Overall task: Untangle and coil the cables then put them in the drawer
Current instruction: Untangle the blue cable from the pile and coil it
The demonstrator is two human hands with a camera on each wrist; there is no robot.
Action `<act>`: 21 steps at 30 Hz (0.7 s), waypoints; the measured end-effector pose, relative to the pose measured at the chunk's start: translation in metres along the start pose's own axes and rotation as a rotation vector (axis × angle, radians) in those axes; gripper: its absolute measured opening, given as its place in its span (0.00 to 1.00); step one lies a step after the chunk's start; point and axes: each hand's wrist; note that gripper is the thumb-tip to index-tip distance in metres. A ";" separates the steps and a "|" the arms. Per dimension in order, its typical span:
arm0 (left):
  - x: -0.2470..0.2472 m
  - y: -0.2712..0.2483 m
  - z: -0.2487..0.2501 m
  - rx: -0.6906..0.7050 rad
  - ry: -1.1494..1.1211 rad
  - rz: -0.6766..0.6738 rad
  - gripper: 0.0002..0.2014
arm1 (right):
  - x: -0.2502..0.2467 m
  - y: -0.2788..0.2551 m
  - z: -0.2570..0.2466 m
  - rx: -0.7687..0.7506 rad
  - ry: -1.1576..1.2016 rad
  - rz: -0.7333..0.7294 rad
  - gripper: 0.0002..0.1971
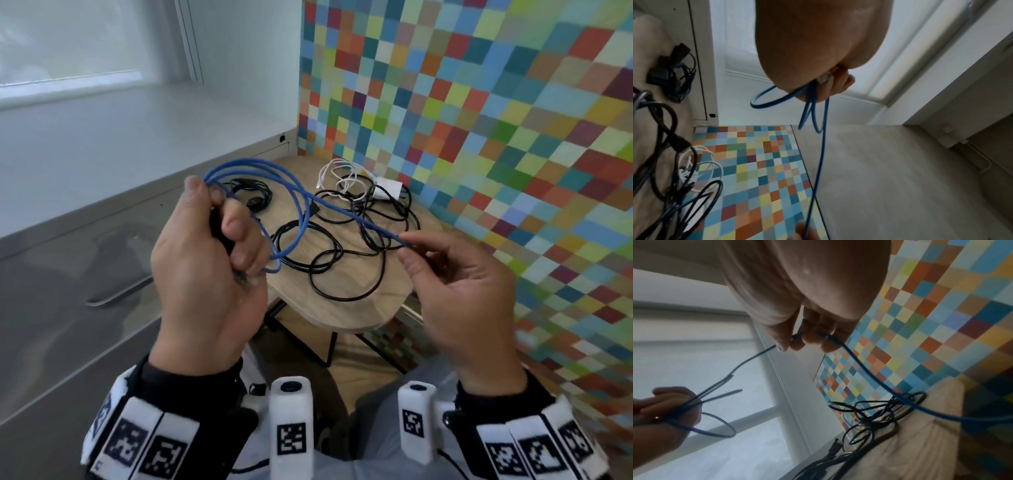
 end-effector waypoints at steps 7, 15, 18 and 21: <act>0.008 -0.001 -0.013 0.065 0.161 -0.117 0.16 | 0.004 0.002 0.001 0.043 -0.072 0.046 0.10; 0.011 -0.009 -0.037 0.127 0.764 -0.341 0.14 | 0.016 0.012 -0.017 0.189 -0.535 -0.588 0.12; 0.002 -0.008 -0.047 0.094 1.106 -0.379 0.13 | 0.017 0.012 -0.029 0.070 -0.627 -0.641 0.12; -0.003 -0.008 -0.053 0.123 1.324 -0.465 0.11 | 0.021 0.013 -0.037 -0.017 -0.696 -0.623 0.12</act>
Point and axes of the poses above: each hand's wrist, its own y-axis towards the middle knuckle, its own x-axis out of the palm, z = x × y, and after that the axes turned 13 degrees about -z, right-handed
